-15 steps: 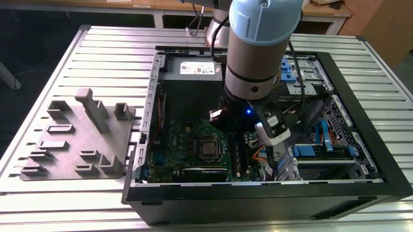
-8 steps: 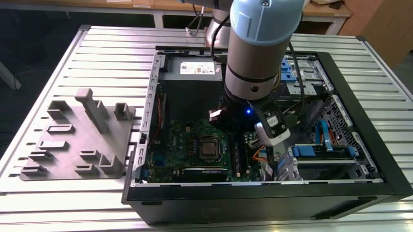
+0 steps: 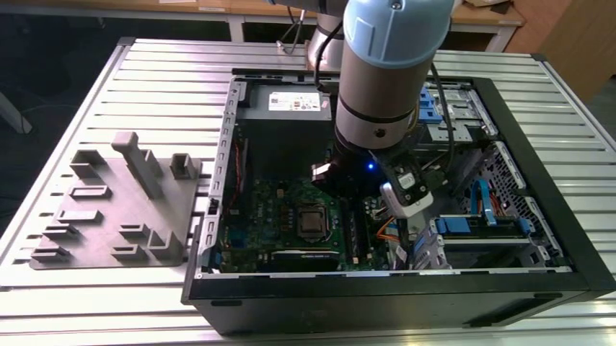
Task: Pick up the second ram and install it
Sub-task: 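Insert the second ram into the second slot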
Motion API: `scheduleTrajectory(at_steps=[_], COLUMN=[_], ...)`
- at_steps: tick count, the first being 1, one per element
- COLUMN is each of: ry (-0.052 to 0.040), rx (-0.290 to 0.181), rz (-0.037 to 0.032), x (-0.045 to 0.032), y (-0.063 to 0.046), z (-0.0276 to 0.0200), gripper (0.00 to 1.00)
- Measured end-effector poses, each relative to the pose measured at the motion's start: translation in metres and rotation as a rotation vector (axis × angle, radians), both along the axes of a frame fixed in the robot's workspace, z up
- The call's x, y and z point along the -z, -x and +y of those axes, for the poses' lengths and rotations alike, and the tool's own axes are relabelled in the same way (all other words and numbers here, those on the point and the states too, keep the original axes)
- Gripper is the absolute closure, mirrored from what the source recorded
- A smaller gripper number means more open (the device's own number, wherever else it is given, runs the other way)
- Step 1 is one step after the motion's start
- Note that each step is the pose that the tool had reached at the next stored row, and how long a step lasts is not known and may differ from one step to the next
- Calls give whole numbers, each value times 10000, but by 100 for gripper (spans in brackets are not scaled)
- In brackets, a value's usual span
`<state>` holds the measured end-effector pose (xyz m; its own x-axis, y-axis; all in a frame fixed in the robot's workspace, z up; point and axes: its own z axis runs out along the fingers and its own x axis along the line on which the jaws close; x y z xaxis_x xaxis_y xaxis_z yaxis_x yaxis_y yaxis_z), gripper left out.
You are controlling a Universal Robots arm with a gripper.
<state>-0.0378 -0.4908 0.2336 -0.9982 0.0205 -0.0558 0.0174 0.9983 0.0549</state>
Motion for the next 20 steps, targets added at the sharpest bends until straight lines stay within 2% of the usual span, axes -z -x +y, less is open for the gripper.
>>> scheduleTrajectory(at_steps=[4,5,7,9,13,14,16,17,20], ry=[-5,-33,-210,-312,-325,-320,-279,-270,-269], rx=[-182,-184,-184,-172,-171,-172,-169,-168,-167], rz=[0,1,-2,-3,-4,19,144,184,195], x=[0,0,1,-1,0,1,3,3,3], y=[0,0,-1,1,0,-4,-14,-16,-16], z=[0,-1,0,0,0,0,0,-1,0], gripper=[92,92,92,92,92,92,92,92,92])
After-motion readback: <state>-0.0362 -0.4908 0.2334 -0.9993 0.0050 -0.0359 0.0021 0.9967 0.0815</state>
